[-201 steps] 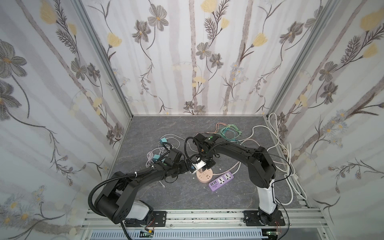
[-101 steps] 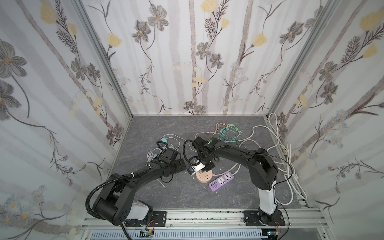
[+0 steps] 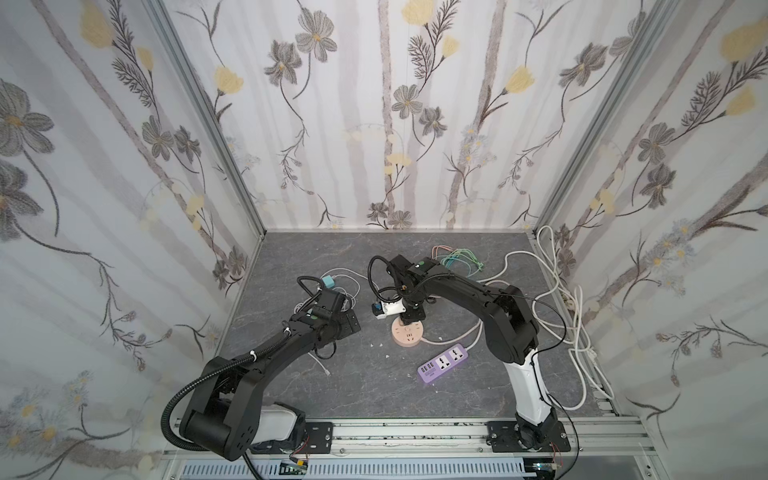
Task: Insert the plug
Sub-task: 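Open the right gripper off the plugged pink charger while the left gripper withdraws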
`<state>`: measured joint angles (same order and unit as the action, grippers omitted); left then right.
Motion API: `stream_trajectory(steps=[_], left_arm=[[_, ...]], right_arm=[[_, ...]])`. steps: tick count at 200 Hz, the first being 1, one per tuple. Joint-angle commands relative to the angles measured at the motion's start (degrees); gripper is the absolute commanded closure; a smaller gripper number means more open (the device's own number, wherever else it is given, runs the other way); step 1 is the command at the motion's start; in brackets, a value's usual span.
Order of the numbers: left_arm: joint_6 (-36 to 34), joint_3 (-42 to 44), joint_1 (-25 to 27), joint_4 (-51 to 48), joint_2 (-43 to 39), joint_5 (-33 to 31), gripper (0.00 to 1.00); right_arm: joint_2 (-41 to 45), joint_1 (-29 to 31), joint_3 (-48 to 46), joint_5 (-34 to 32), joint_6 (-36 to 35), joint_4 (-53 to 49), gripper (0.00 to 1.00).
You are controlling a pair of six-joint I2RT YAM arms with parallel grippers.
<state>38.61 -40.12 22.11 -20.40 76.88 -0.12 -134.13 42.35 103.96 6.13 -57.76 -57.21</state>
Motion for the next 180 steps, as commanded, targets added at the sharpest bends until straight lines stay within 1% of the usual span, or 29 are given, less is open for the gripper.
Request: stream_trajectory(steps=[1,38,50,66,70,74,76,77,78,79,81,83,98,132,180], left_arm=[[-0.8,-1.2,0.0,-1.6,0.4,-1.6,0.00],[-0.6,-2.1,-0.1,-1.8,0.7,-1.2,0.00],[-0.6,-2.2,-0.1,-1.7,0.7,-1.1,0.00],[-0.6,-2.4,0.0,-1.7,0.9,-0.9,0.00],[-0.6,-2.5,0.0,-1.8,1.0,-0.9,0.00],[-0.6,-2.6,0.0,-1.9,1.0,-1.0,0.00],[-0.6,-2.6,0.0,-1.9,1.0,-0.9,0.00],[-0.6,-2.7,0.0,-2.0,1.0,-0.9,0.00],[-0.6,-2.7,0.0,-1.9,1.0,-0.9,0.00],[-0.6,-2.7,0.0,-1.9,1.0,-1.0,0.00],[-0.6,-2.7,0.0,-2.0,1.0,-1.0,0.00],[-0.6,-2.7,0.0,-2.0,1.0,-1.0,0.00],[-0.6,-2.7,0.0,-2.1,0.8,-1.4,0.00],[-0.3,-3.4,0.3,-3.8,0.5,-3.1,0.00],[1.9,-5.1,3.0,-6.0,-0.6,-9.0,0.00]], right_arm=[[-3.7,-1.1,2.4,-9.5,3.7,3.2,0.78],[-6.4,-2.5,7.0,-11.2,6.2,1.2,0.75],[-6.2,-2.6,7.2,-11.2,6.3,1.2,0.71],[-5.3,-2.5,7.5,-9.6,6.3,0.1,0.61],[-4.9,-2.4,7.5,-8.8,6.3,-0.2,0.53],[-4.3,-2.4,7.4,-7.8,6.3,-0.7,0.40],[-4.1,-2.4,7.4,-7.3,6.3,-0.9,0.29],[-4.0,-2.4,7.4,-7.0,6.3,-1.0,0.22],[-3.9,-2.4,7.4,-6.7,6.3,-1.1,0.12],[-3.8,-2.4,7.3,-6.5,6.3,-1.1,0.06],[-3.5,-2.4,7.2,-6.0,6.3,-1.4,0.02],[-3.2,-2.4,7.1,-5.6,6.3,-1.6,0.01],[-1.0,-2.2,5.5,-3.4,6.2,-1.2,0.01],[4.8,-2.0,-1.5,-0.3,4.9,-0.1,0.01],[10.9,-2.5,-10.9,4.2,-1.3,-5.2,0.01]])
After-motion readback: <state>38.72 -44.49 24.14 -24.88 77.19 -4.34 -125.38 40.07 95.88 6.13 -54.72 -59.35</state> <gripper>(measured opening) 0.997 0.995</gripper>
